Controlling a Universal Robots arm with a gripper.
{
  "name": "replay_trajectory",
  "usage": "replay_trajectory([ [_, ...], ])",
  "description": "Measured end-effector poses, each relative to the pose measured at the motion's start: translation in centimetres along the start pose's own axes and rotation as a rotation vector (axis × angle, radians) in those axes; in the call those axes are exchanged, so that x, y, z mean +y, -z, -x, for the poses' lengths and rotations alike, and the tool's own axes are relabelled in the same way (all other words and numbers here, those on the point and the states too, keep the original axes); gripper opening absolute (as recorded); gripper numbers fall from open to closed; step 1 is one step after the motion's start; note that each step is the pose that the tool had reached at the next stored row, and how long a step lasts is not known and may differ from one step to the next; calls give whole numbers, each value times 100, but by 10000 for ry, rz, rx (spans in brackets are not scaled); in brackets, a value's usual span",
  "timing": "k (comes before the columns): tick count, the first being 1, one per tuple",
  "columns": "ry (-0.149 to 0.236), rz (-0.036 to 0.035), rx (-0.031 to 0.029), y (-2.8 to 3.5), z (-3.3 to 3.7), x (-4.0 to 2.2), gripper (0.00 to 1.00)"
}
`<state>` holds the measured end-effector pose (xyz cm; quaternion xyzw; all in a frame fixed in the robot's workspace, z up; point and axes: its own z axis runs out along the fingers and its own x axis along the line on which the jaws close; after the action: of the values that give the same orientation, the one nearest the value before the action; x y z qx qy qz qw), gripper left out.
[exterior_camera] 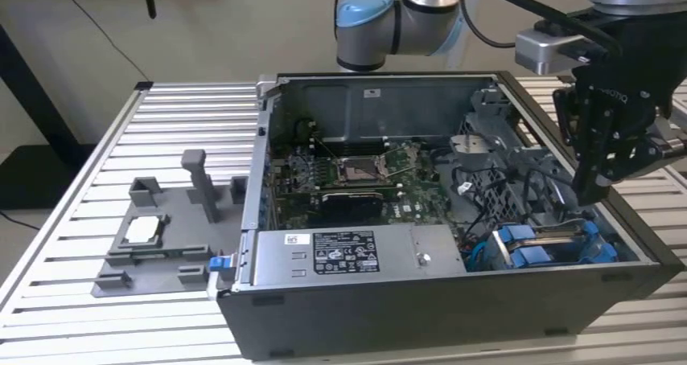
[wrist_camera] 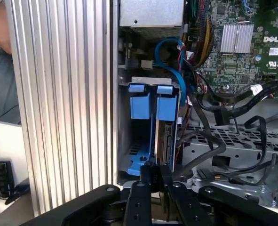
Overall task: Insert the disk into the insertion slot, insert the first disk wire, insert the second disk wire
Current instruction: 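Insert the first disk wire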
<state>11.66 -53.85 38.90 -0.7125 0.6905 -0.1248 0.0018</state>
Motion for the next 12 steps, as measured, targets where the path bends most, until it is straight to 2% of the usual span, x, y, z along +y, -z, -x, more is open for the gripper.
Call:
replay_trajectory([
  [5,-274,27,-469,-15,2,3,20],
  [7,-298,66,-627,-20,-7,1,20],
  [9,-288,233,-697,-26,-22,-1,20],
  [11,-259,481,-735,-30,-34,-6,20],
  [12,-246,615,-773,-33,-41,-10,20],
])
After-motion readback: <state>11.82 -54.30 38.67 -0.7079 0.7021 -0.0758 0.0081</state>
